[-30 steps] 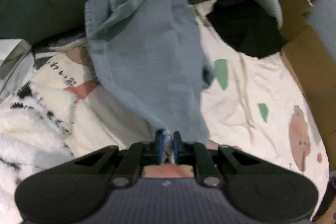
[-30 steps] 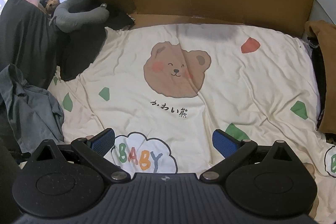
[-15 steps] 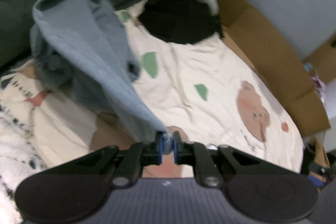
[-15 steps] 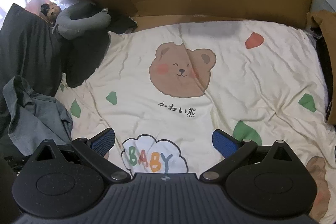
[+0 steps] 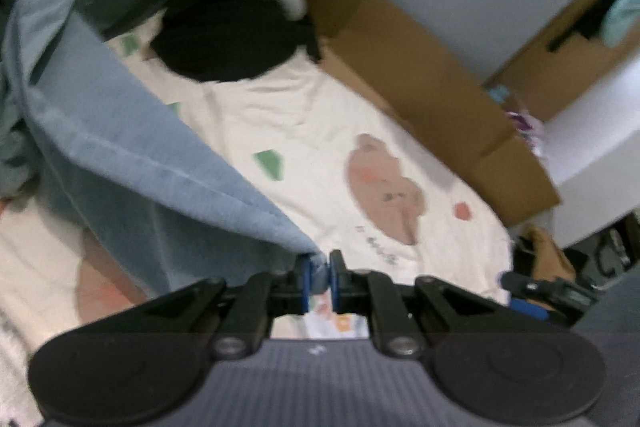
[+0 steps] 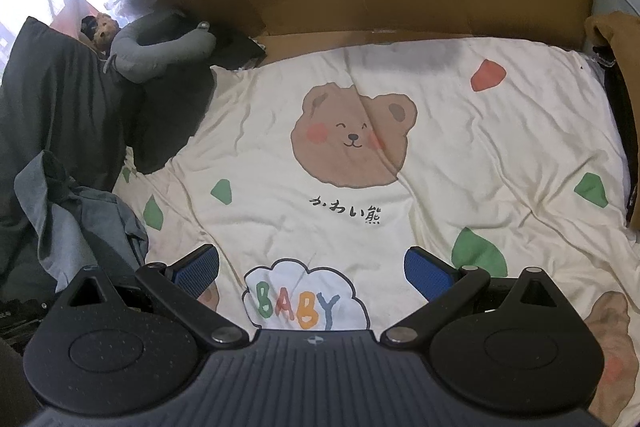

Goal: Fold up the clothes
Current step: 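Grasp the jeans leg hem with the left gripper and lift, then drag the jeans onto the duvet with the left gripper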

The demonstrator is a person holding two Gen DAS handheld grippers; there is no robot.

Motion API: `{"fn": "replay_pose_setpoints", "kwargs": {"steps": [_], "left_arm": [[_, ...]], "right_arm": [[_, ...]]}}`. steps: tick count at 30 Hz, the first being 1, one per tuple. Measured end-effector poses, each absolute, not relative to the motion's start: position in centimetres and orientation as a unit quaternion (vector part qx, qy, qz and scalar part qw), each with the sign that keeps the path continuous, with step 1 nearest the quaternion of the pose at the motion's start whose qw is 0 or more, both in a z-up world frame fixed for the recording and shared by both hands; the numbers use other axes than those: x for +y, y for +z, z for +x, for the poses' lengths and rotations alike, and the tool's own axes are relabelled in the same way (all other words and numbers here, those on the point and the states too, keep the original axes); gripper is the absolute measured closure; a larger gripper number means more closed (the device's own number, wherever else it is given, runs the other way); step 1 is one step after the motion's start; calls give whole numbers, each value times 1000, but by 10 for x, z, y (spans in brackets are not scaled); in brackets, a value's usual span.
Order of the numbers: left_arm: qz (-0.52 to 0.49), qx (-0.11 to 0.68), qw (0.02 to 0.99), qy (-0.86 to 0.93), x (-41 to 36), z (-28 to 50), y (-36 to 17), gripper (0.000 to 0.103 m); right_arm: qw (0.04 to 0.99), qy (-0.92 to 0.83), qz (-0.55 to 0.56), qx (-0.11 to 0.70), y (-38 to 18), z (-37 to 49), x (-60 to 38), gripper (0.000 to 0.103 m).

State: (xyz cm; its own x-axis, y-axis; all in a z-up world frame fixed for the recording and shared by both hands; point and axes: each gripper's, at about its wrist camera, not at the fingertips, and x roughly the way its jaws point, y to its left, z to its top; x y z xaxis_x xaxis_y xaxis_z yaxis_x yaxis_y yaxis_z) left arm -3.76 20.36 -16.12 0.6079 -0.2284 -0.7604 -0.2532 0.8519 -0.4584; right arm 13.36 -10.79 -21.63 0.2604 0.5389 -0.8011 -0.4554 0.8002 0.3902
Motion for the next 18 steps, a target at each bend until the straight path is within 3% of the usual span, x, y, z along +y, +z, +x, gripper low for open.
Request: {"fn": "replay_pose_setpoints", "kwargs": {"steps": [13, 18], "left_arm": [[-252, 467, 840, -115, 134, -12, -164, 93], [-226, 500, 830, -102, 122, -8, -182, 80]], "right_arm": [[798, 293, 47, 525, -220, 138, -122, 2], [797, 288, 45, 529, -224, 139, -124, 2]]}}
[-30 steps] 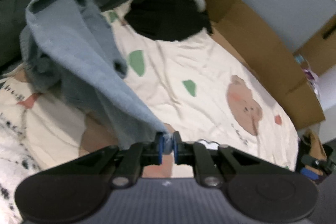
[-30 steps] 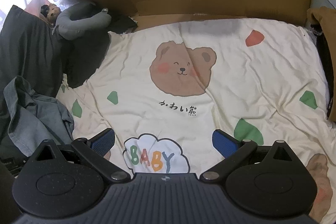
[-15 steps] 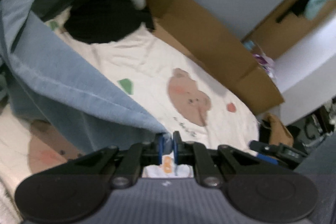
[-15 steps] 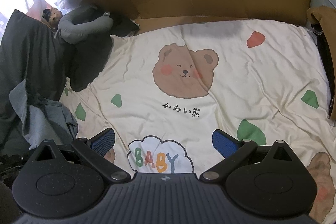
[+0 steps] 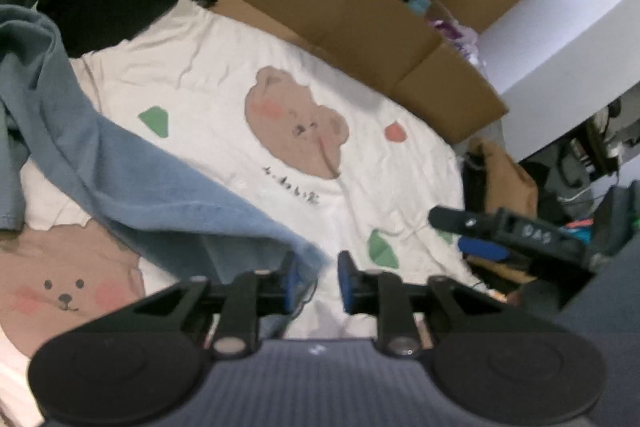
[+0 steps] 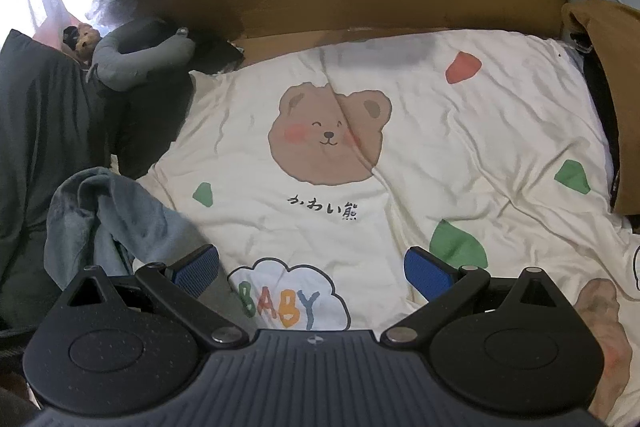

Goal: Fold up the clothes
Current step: 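Drag the jeans onto the duvet with the left gripper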

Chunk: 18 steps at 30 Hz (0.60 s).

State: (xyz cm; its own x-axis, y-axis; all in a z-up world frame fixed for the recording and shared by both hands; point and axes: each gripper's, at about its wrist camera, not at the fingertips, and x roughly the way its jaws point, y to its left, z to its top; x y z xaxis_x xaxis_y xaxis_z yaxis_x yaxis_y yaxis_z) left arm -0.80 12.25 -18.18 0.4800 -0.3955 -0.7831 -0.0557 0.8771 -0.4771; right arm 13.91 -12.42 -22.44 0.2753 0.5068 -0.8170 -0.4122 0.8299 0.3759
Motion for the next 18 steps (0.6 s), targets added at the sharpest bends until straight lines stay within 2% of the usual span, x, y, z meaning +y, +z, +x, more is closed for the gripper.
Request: {"fn": "replay_pose_setpoints", "kwargs": {"steps": [1, 3, 5, 8, 12, 18], "left_arm": [[-231, 498, 830, -99, 126, -10, -184, 77], [-237, 498, 830, -83, 137, -13, -187, 64], [-242, 497, 831, -65, 149, -16, -191, 60], [-252, 502, 827, -34, 172, -19, -200, 60], [-266, 502, 823, 17, 206, -26, -211, 51], [-283, 492, 818, 91, 256, -40, -232, 44]], "right_arm": [[797, 288, 43, 529, -225, 139, -124, 2], [797, 287, 38, 531, -227, 139, -125, 2], [796, 286, 35, 533, -230, 139, -125, 2], [793, 285, 31, 537, -235, 139, -123, 2], [786, 287, 22, 547, -247, 138, -120, 2], [766, 303, 8, 567, -273, 130, -106, 2]]}}
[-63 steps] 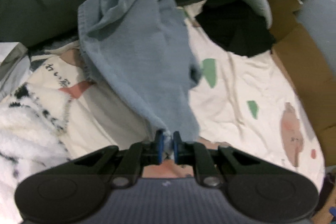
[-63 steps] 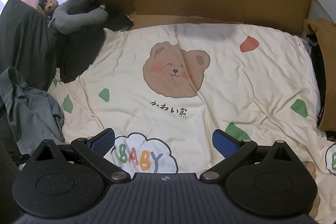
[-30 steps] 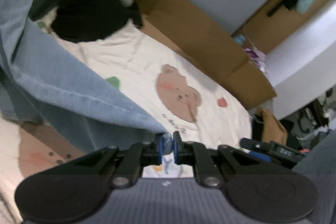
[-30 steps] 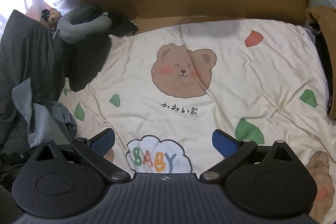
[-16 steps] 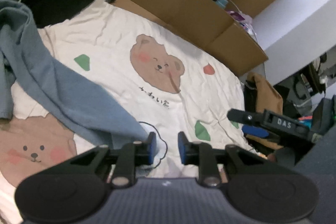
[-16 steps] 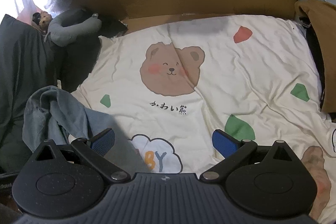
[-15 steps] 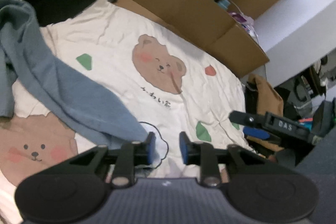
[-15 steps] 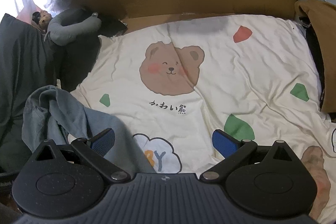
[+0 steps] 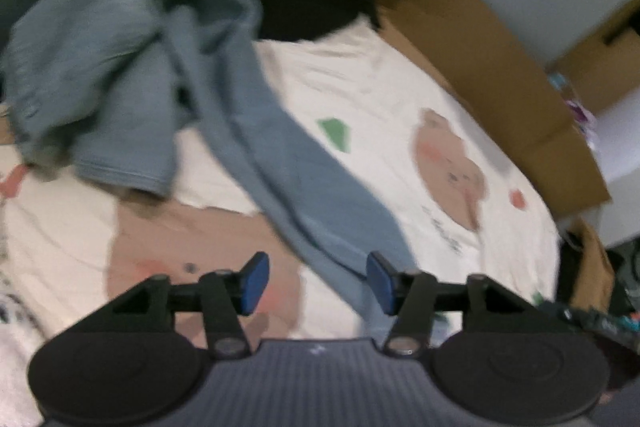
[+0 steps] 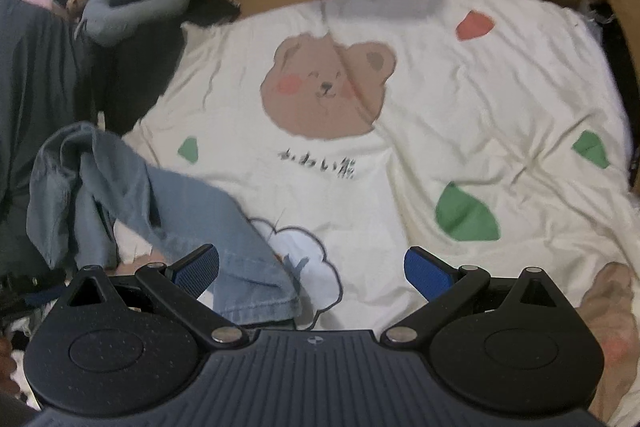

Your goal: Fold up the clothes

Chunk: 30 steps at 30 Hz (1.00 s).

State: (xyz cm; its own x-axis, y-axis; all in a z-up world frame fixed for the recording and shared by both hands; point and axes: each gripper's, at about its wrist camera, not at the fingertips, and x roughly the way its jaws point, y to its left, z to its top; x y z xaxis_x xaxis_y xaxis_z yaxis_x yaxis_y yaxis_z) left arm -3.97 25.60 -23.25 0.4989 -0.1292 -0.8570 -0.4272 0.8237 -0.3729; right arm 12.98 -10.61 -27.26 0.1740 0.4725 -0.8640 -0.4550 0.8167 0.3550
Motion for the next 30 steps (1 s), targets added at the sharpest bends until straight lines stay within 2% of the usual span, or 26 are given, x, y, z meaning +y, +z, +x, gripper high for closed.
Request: {"fn": "replay_pose_setpoints", "kwargs": {"steps": [5, 8, 11, 24, 25, 27, 30], "left_arm": [[-285, 485, 813, 148, 296, -48, -253, 44], [-281, 479, 812, 182, 321, -53, -265, 38], [-280, 478, 804, 217, 347, -58, -279, 38], [-284, 461, 776, 322, 426, -50, -341, 36], [-279, 463, 775, 329, 429, -49, -345, 36], [-277, 456, 773, 344, 435, -50, -349, 35], [-273, 439, 774, 366, 442, -54, -351, 34]], "right_arm": [[741, 339, -5, 580, -286, 118, -90, 1], [728, 359, -10, 583, -292, 112, -80, 1], [719, 375, -16, 586, -299, 107, -70, 1], [681, 376, -50, 626, -371, 121, -38, 3], [675, 378, -53, 631, -375, 123, -36, 6], [662, 383, -60, 642, -382, 127, -32, 24], [650, 386, -65, 652, -389, 131, -25, 43]]}}
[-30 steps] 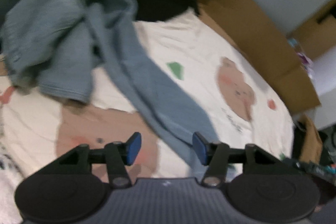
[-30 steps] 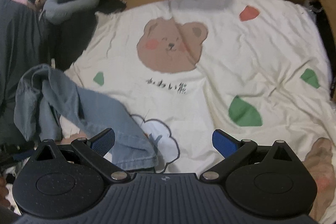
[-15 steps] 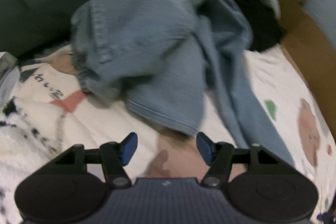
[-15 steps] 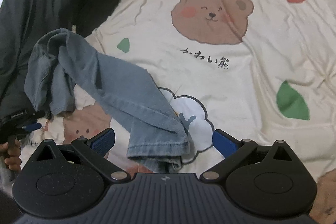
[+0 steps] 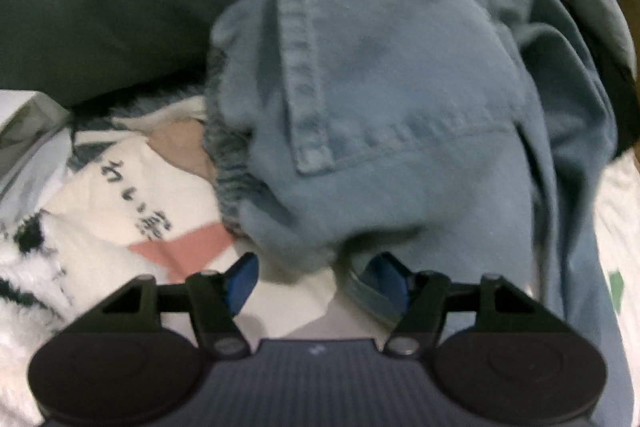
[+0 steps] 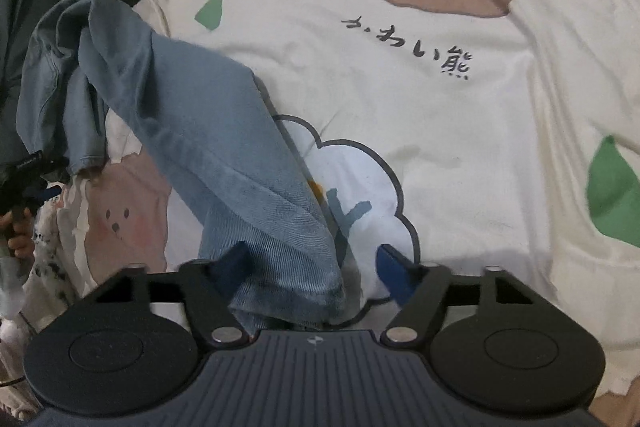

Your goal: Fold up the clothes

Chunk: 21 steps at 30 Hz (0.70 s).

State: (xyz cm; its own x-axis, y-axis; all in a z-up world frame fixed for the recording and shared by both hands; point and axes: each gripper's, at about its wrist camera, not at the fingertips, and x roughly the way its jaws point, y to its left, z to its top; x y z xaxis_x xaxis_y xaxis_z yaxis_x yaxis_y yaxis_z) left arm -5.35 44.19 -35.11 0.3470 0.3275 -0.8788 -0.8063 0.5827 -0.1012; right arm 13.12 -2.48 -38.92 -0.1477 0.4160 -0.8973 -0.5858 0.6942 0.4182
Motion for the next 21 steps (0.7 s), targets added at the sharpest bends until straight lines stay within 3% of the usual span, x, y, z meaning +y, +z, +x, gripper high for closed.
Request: {"fn": "replay_pose_setpoints", "kwargs": {"steps": [4, 5, 6, 7, 9, 12, 21], "left_arm": [[-267, 418, 779, 384, 452, -55, -352, 28], [-266, 413, 781, 386, 454, -54, -353, 30], [-263, 409, 784, 386, 456, -54, -352, 39], [-256, 407, 788, 385, 457, -54, -350, 43], [-236, 408, 793, 385, 457, -54, -345, 67], [-220, 404, 801, 384, 456, -57, -330, 82], [-170, 380, 828, 375, 453, -71, -264, 89]], "right_arm": [[627, 400, -70, 665, -396, 132, -15, 72], [625, 401, -74, 666, -396, 131, -14, 88], [622, 404, -79, 666, -396, 130, -13, 95], [618, 410, -85, 665, -394, 130, -12, 97], [611, 428, -100, 659, -387, 130, -12, 100], [604, 443, -127, 650, -374, 137, -15, 102], [605, 433, -188, 641, -335, 184, -44, 102]]}}
